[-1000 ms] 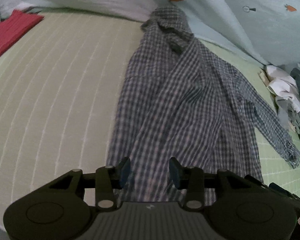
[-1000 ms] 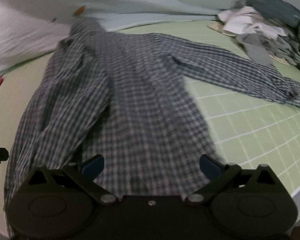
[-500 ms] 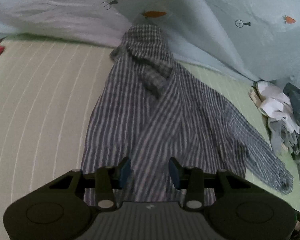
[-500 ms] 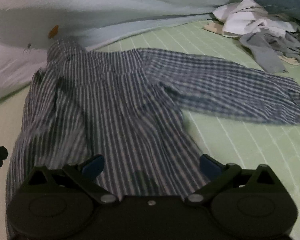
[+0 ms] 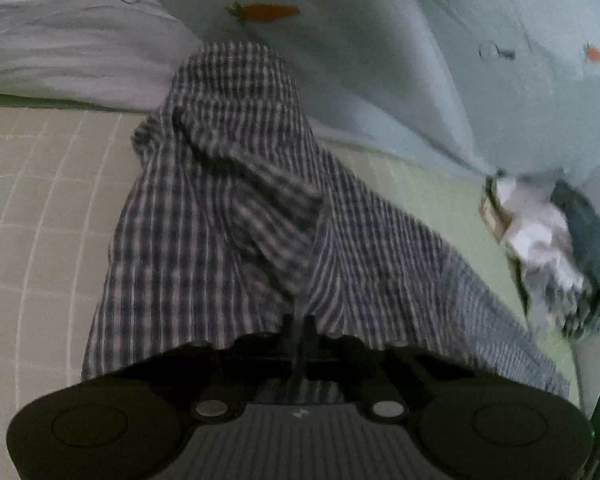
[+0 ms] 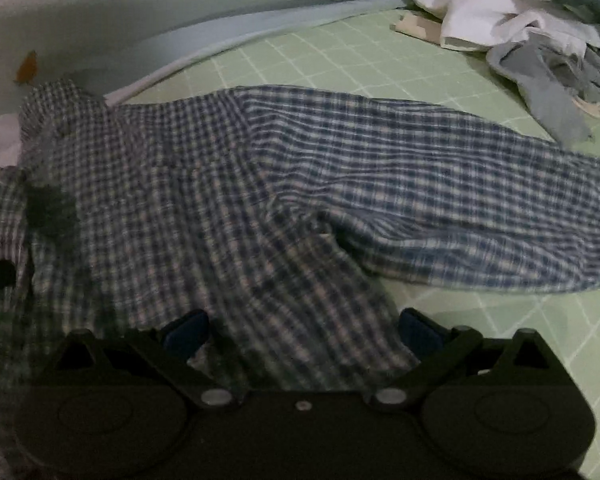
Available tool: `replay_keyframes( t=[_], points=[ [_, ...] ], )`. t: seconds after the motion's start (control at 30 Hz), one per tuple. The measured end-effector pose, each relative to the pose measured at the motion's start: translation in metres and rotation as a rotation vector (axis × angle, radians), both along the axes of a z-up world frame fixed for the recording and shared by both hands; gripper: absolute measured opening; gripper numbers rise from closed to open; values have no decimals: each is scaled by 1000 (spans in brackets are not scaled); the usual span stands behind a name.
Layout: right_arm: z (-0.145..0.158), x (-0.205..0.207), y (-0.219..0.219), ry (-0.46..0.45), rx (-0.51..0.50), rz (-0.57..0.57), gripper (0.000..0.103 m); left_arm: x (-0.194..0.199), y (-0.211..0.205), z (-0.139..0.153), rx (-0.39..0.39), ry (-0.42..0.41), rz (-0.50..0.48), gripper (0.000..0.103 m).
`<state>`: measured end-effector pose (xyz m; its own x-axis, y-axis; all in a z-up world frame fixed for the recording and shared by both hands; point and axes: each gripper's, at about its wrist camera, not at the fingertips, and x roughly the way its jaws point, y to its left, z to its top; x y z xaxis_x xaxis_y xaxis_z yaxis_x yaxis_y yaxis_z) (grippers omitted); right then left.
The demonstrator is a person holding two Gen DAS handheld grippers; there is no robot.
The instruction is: Fold clothes
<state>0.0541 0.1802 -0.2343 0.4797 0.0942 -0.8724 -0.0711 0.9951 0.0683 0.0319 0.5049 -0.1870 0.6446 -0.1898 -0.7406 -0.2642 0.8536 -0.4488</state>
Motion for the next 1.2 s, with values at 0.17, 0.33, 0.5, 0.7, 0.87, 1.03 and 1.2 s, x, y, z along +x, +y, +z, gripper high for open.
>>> replay_keyframes(
  t=[0.17,0.33,0.5,0.7,0.87,1.03,1.2],
  points=[
    [-4,3,3,-24,-48,21,103,-4,27,-8,-58,-85,126,0],
    [-5,4,8,-27,-54,18,103,-5,47,-22,-60,-48,246,0],
    [0,0,6,3,-15,-23,103,-13,45,-6,-11,-52,236,0],
    [12,-17,-3,1,27,-29,102,-50,18,30,73,-67,181,23],
    [25,-36,-19,-20,64,-31,102,-94,-27,57,177,-44,159,69],
    [24,-59,-65,-8,98,-102,102,-136,-64,69,252,2,162,89],
    [20,-78,-119,-26,74,-186,103,-165,-91,77,290,27,191,91]
  ],
)
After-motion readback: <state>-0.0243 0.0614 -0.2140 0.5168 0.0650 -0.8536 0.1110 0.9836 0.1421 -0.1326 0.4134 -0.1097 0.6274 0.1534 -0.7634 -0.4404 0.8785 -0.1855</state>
